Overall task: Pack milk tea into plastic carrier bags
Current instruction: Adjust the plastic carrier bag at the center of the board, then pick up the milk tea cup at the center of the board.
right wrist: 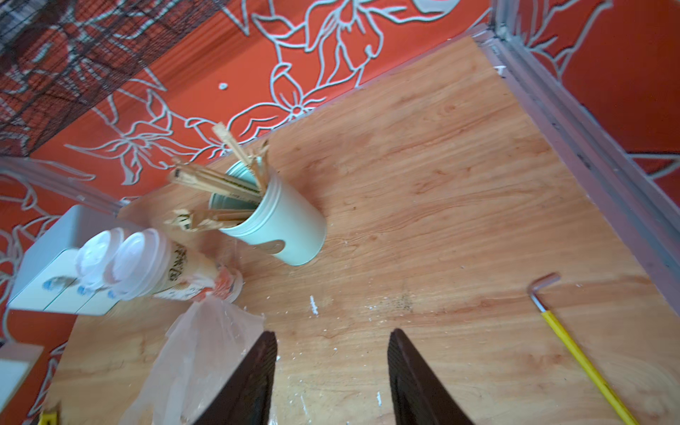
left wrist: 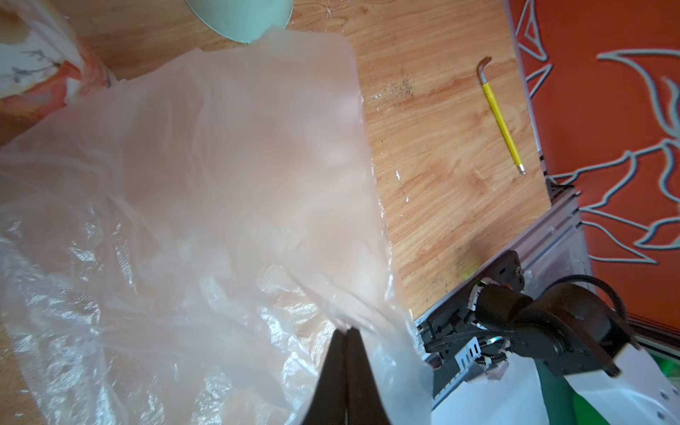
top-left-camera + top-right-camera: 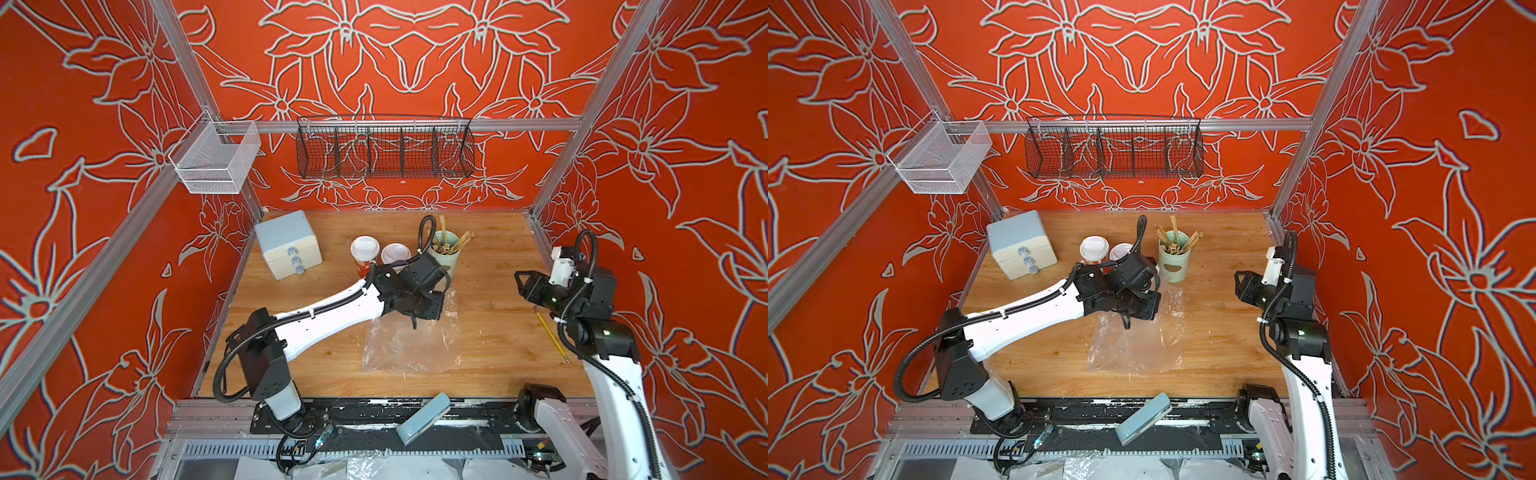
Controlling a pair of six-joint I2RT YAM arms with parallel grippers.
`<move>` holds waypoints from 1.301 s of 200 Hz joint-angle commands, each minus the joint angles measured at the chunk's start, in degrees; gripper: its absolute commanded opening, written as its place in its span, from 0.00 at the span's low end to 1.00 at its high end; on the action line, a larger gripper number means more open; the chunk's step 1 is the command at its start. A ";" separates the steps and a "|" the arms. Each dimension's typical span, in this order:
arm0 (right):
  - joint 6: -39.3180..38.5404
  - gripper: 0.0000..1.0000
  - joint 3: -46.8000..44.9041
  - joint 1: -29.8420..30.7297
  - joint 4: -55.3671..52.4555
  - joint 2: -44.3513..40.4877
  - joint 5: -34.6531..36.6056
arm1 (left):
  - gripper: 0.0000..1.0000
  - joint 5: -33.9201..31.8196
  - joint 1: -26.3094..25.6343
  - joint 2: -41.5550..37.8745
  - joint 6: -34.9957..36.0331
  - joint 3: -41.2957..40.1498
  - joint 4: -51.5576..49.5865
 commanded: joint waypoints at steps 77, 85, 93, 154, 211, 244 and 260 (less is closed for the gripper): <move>-3.70 0.59 15.85 24.44 -6.98 14.34 8.39 | 0.00 8.06 5.97 -19.06 2.40 -13.86 10.17; -4.04 0.60 17.34 26.43 -7.22 15.91 9.18 | 0.00 8.70 6.44 -19.97 2.36 -14.75 10.64; -4.43 0.61 18.92 28.23 -7.59 17.67 10.18 | 0.00 8.81 6.82 -20.78 2.36 -15.32 10.55; -8.53 0.75 35.25 39.38 -12.50 34.11 14.86 | 0.00 9.34 8.89 -27.15 1.95 -20.06 8.85; -11.88 0.82 53.53 44.37 -20.67 50.40 17.02 | 0.00 8.29 8.98 -32.40 1.64 -22.50 5.39; -13.80 0.91 63.44 46.33 -26.17 58.79 18.21 | 0.00 8.53 8.98 -34.00 2.22 -23.80 4.09; -14.32 0.92 67.14 46.87 -28.07 61.62 18.13 | 0.00 8.04 9.07 -35.25 2.55 -24.58 3.82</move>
